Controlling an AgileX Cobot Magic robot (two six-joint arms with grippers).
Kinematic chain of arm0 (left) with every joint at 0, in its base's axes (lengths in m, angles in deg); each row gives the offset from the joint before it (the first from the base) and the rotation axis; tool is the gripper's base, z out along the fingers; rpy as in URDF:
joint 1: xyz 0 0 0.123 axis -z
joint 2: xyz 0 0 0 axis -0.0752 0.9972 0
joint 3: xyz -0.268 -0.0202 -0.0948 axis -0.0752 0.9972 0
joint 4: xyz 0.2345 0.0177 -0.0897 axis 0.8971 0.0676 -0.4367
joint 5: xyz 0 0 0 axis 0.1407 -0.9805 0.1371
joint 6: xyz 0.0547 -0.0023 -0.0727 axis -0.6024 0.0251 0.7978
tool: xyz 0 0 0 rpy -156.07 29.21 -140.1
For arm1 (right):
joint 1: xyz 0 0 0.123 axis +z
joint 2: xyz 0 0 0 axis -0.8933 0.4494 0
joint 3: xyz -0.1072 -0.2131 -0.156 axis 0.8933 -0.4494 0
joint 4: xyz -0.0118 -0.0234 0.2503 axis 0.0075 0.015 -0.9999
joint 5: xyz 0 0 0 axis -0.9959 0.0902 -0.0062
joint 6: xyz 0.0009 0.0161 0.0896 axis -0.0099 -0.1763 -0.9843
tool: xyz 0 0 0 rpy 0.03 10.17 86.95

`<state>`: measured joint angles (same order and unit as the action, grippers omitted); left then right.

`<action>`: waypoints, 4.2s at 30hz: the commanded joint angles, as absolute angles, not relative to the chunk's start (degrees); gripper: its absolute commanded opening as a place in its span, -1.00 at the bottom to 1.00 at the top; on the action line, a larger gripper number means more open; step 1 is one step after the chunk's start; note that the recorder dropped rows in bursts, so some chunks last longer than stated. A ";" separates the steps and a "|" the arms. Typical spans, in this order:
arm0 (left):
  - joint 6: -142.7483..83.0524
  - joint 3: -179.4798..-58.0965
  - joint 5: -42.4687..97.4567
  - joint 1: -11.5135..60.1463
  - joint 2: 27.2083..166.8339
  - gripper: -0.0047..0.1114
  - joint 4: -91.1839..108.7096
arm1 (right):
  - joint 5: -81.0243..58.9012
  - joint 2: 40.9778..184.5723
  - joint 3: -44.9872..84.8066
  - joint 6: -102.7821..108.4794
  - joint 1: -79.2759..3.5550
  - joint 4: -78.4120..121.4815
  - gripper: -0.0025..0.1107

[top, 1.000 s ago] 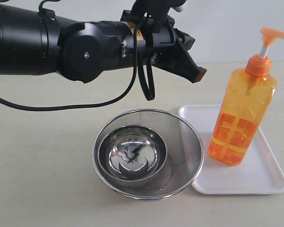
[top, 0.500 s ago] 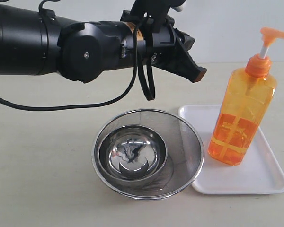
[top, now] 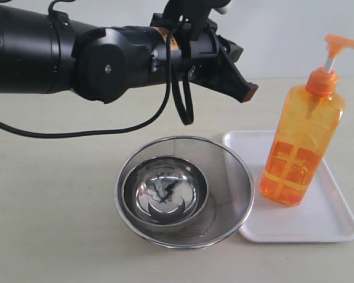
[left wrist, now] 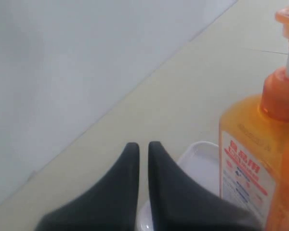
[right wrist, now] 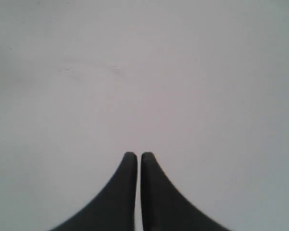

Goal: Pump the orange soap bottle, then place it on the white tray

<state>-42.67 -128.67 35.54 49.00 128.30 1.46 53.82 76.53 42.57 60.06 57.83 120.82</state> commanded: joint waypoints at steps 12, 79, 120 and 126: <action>-39.96 -128.51 36.50 48.91 127.72 -0.84 1.02 | 58.90 78.28 76.89 40.47 57.82 121.48 -0.96; -39.97 -128.51 36.45 49.02 127.72 -0.84 1.23 | 58.90 59.49 58.81 33.93 -17.17 76.87 -0.96; 5.09 -122.66 52.50 48.01 134.20 -0.84 45.93 | 22.78 98.90 -5.08 -44.30 -35.49 72.14 -0.96; 7.26 -122.77 53.84 46.67 135.56 -0.84 47.83 | 19.77 98.90 -9.99 -50.09 -38.06 77.06 -0.96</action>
